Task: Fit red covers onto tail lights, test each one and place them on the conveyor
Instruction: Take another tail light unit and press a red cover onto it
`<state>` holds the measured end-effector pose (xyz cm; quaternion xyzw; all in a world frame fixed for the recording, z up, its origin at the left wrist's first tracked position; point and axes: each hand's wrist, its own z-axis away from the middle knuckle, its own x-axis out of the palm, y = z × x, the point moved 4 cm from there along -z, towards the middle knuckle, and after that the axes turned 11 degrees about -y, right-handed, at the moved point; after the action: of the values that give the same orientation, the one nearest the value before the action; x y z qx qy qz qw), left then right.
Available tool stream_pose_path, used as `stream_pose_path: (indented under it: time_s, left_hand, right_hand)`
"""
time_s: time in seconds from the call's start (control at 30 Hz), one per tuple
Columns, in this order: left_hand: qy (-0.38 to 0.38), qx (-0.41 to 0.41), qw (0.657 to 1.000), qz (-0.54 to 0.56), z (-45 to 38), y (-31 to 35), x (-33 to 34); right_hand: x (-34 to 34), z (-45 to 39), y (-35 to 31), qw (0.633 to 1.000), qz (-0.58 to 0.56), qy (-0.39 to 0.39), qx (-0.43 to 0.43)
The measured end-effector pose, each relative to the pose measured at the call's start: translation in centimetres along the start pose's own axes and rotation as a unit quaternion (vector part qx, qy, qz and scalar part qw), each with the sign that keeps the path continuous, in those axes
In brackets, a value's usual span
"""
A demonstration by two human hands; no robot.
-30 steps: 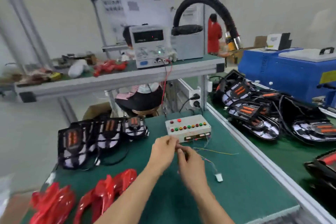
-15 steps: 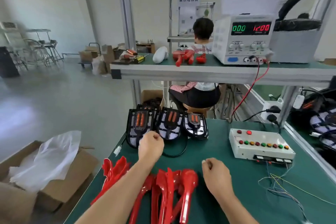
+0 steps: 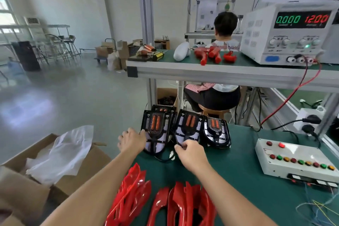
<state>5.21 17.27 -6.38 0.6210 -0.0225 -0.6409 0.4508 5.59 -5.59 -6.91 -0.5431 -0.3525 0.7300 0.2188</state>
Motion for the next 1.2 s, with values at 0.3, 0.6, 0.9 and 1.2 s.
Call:
stream_pose_path:
  time_s: [0.3, 0.6, 0.9, 1.2]
  left_hand:
    - [-0.064, 0.101, 0.990, 0.080, -1.8, -1.0, 1.1]
    - [-0.017, 0.189, 0.973, 0.128, 1.1, 0.2, -1.1]
    - [-0.077, 0.374, 0.921, 0.074, 9.6, 7.9, -4.1]
    - [-0.254, 0.516, 0.812, -0.104, 21.6, 15.5, 5.4]
  right_hand:
    - [2.6, -1.8, -1.7, 0.998, 0.023, 0.021, 0.051]
    - [2.2, -0.7, -2.4, 0.995, -0.097, 0.009, 0.004]
    - [-6.5, 10.1, -2.6, 0.954, -0.297, 0.007, -0.050]
    - [-7.7, 24.9, 6.7, 0.858, -0.503, 0.083, 0.066]
